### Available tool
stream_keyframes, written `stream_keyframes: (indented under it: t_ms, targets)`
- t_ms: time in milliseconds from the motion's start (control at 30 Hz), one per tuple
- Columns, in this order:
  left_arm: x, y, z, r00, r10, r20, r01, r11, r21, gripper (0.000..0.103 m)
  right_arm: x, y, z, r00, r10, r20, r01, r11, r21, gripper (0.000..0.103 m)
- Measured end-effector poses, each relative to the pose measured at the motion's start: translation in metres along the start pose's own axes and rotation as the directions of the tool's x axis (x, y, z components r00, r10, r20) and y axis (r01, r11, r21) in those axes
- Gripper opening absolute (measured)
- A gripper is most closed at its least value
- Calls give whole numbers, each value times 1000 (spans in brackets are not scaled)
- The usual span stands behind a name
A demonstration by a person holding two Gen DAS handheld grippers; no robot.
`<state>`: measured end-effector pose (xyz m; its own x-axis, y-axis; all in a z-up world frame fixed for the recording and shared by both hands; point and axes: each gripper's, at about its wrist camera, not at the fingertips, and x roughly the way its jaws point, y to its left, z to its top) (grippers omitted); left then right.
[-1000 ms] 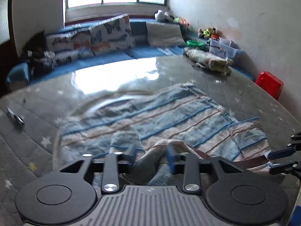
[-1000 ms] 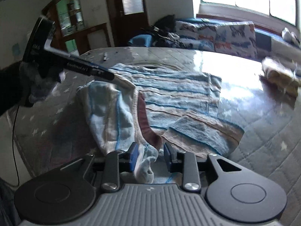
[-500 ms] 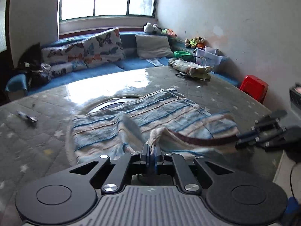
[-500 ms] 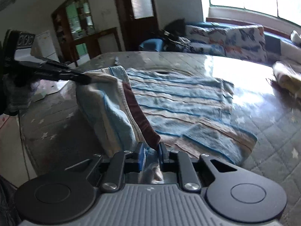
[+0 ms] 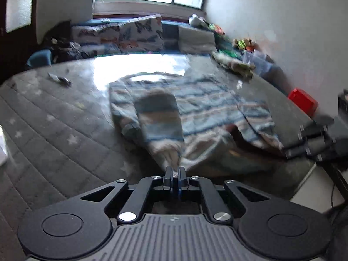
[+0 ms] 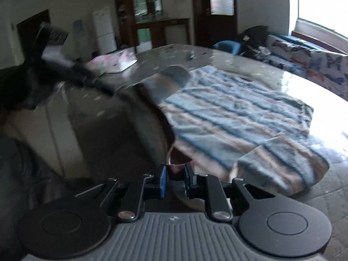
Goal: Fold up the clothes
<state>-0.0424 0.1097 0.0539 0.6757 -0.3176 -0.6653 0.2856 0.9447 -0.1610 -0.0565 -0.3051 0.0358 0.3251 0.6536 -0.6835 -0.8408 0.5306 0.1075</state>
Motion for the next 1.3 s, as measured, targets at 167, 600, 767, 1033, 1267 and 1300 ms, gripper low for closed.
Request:
stream_keyframes:
  t_ms: [167,600,767,1033,1267,1300]
  targets:
    - [-1,5,24,997,41,67,-39,999,-30,43,-5,4,-2,999,38,2,-38,999,33,23]
    - [102,14,70,987,156,-23,-158,982,-105,60,-12,-43,15,978,-203,42,192,962,196,46]
    - [111,23,67,987,157,-25,-159,975,-156,57,8,-68,16,940,-340,-9,331,910,251,54]
    - [89,11,63,990,124,69,-114,985,-127,4,43,-86,24,893,-448,-43,440,849,294,63]
    - [47,12,50,971,179,158,-149,972,-184,3,71,-79,29,860,-502,-87,507,824,255,62]
    - [39,14,46,967,194,165,-159,966,-203,3,70,-78,27,850,-519,-89,523,815,248,60]
